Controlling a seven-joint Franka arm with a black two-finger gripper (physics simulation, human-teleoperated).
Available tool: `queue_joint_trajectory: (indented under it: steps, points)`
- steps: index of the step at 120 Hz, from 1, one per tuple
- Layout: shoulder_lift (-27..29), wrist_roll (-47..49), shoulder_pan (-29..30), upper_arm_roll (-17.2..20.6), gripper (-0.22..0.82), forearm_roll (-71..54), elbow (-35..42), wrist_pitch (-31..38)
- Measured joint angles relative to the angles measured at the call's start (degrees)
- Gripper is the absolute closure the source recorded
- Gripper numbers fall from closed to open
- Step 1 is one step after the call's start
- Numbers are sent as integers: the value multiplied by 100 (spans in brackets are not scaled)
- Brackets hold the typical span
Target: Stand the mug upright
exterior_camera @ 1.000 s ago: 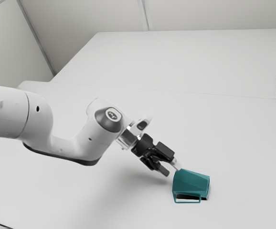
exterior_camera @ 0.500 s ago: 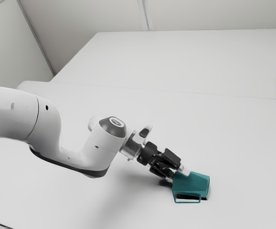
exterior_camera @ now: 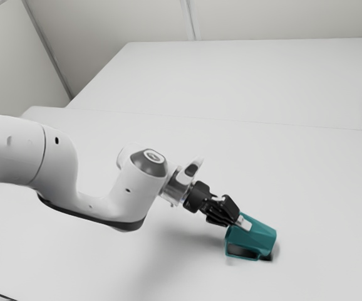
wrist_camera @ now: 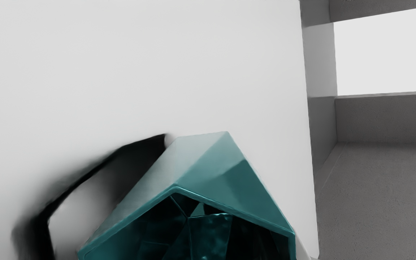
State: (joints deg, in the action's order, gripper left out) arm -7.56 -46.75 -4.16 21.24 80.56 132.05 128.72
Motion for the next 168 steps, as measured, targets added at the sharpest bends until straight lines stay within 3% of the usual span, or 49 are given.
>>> queue_joint_trajectory:
  steps: [32,54,86,112,168]
  points:
    - [820,32,27,94,78,-103,75,-5]
    - [1226,500,-93,-127,77,-2090,-316,-65]
    - [1226,1417,79,-972,77,-4994,-1118,-718]
    - [1118,1989,94,-1383,77,-6247,-1477,-1103]
    - [627,3001,399,-1444,77,-7895,-1740,-1132]
